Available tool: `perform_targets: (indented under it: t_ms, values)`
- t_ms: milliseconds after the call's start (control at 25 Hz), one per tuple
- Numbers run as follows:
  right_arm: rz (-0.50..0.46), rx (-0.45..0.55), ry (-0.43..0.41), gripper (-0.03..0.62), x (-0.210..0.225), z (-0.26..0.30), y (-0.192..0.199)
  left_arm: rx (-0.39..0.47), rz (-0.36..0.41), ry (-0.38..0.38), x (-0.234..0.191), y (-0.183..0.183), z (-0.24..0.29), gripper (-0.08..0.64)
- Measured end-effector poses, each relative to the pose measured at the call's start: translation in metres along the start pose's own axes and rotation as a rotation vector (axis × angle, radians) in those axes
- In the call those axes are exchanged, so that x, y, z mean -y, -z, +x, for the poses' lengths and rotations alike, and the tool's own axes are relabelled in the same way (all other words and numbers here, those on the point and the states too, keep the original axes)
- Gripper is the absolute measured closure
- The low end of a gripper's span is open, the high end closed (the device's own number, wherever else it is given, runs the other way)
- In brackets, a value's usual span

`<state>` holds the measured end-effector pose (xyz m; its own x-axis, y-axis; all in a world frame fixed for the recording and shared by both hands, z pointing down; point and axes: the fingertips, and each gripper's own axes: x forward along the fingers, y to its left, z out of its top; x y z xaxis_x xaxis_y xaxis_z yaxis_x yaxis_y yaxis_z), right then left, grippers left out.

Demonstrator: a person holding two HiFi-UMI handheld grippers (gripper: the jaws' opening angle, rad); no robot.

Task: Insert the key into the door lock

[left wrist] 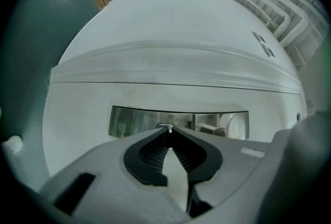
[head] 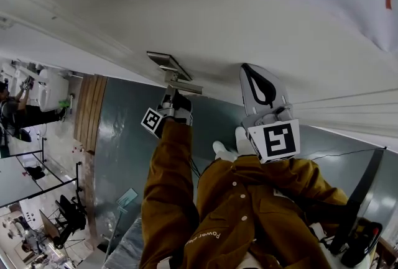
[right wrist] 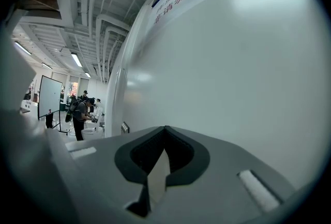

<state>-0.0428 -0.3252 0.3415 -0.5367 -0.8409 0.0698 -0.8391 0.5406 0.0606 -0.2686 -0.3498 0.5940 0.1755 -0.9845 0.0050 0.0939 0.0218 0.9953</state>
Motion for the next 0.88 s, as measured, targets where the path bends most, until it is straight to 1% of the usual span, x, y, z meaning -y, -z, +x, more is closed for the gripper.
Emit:
perform_targets:
  t_ms: [80,200,240,320,360,400,440,520,560,600,680,720,760,800,880]
  values:
    - [-0.002,0.001,-0.001,0.586,0.0,0.0,0.0,0.0,0.012,0.006,0.001,0.0,0.0,0.534]
    - [0.002,0.0,-0.004,0.586,0.0,0.0,0.001,-0.009,0.058,0.033,0.004,0.001,-0.001,0.532]
    - [0.006,0.001,-0.005,0.586,0.0,0.001,0.001,-0.018,0.078,0.042,0.004,0.002,-0.003,0.514]
    - [0.011,0.004,0.0,0.586,0.0,0.001,0.002,-0.037,0.122,0.035,0.001,0.004,-0.012,0.408]
    - [0.012,0.006,0.004,0.586,0.001,0.001,0.002,-0.046,0.148,0.022,-0.001,0.006,-0.02,0.371]
    - [0.012,0.007,0.005,0.586,0.001,0.001,0.001,-0.053,0.175,0.009,-0.002,0.009,-0.029,0.356]
    - [0.012,0.009,0.004,0.586,0.002,0.001,0.001,-0.055,0.204,-0.001,0.0,0.012,-0.04,0.356]
    - [0.021,0.017,-0.009,0.586,0.002,0.0,-0.001,-0.041,0.283,-0.013,0.014,0.017,-0.067,0.371]
    - [0.032,0.024,-0.02,0.586,0.001,-0.001,-0.002,-0.031,0.361,-0.02,0.026,0.018,-0.082,0.407]
    - [0.046,0.032,-0.03,0.586,0.002,-0.003,-0.002,-0.028,0.477,-0.029,0.04,0.019,-0.096,0.436]
    - [0.069,0.043,-0.042,0.586,0.007,-0.006,-0.004,-0.033,0.753,-0.041,0.072,0.025,-0.121,0.476]
    - [0.074,0.049,-0.05,0.586,0.009,-0.008,-0.005,-0.03,0.875,-0.042,0.091,0.031,-0.131,0.506]
    - [0.078,0.059,-0.059,0.586,0.009,-0.011,-0.007,-0.022,0.978,-0.039,0.11,0.039,-0.14,0.553]
    - [0.084,0.071,-0.069,0.586,0.009,-0.013,-0.009,-0.014,1.069,-0.028,0.131,0.048,-0.148,0.558]
    - [0.088,0.095,-0.094,0.586,0.003,-0.02,-0.012,-0.012,1.225,0.009,0.17,0.071,-0.157,0.558]
